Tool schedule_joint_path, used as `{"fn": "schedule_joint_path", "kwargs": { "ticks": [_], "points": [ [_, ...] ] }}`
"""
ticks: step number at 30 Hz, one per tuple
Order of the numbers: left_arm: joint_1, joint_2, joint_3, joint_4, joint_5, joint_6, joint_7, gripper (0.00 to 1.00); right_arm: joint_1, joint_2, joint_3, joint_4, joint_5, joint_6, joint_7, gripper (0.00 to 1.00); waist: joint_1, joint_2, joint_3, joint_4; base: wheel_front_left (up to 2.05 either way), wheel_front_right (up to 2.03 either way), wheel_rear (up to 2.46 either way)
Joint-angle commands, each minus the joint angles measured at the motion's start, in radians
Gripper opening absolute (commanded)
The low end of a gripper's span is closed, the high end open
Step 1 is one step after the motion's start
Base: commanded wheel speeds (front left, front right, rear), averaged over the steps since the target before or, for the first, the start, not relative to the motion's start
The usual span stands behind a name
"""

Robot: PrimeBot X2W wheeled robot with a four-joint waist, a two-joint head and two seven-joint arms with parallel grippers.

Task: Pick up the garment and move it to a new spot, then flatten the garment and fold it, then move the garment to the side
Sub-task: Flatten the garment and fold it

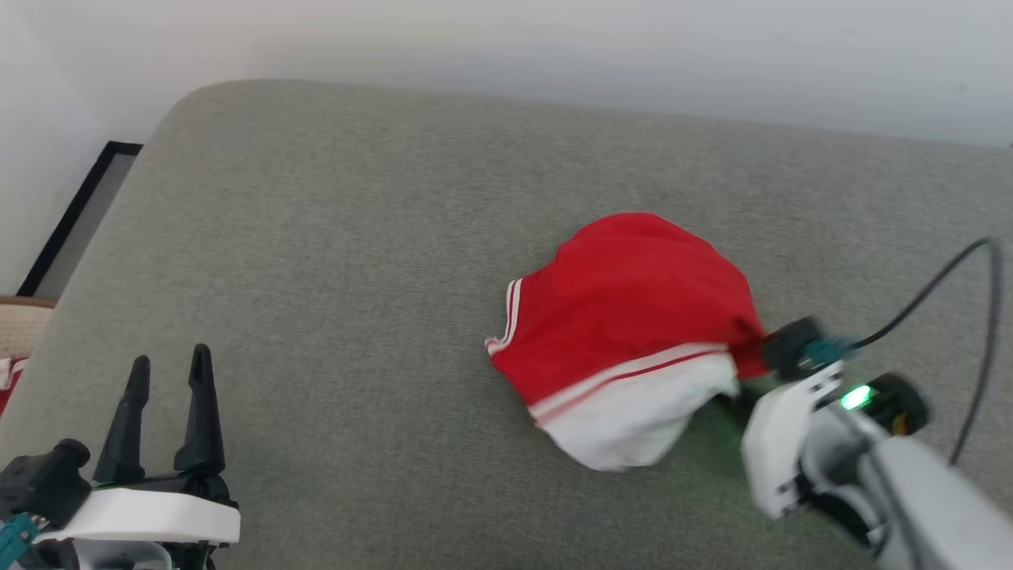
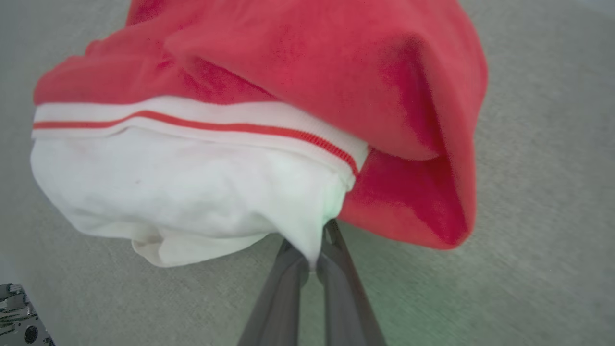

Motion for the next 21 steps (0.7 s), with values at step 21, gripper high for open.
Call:
{"fn": "schedule_joint_path", "kwargs": {
  "ticks": [21],
  "points": [
    [-0.046,0.01,-0.033,0.016,-0.008,-0.007,-0.005,1.0,0.005,-0.197,-0.389,0.03,-0.016,0.0,0.238,0.0,0.0,0.0,0.038,-0.038,0.0,0.0,0.0]
  ]
}}
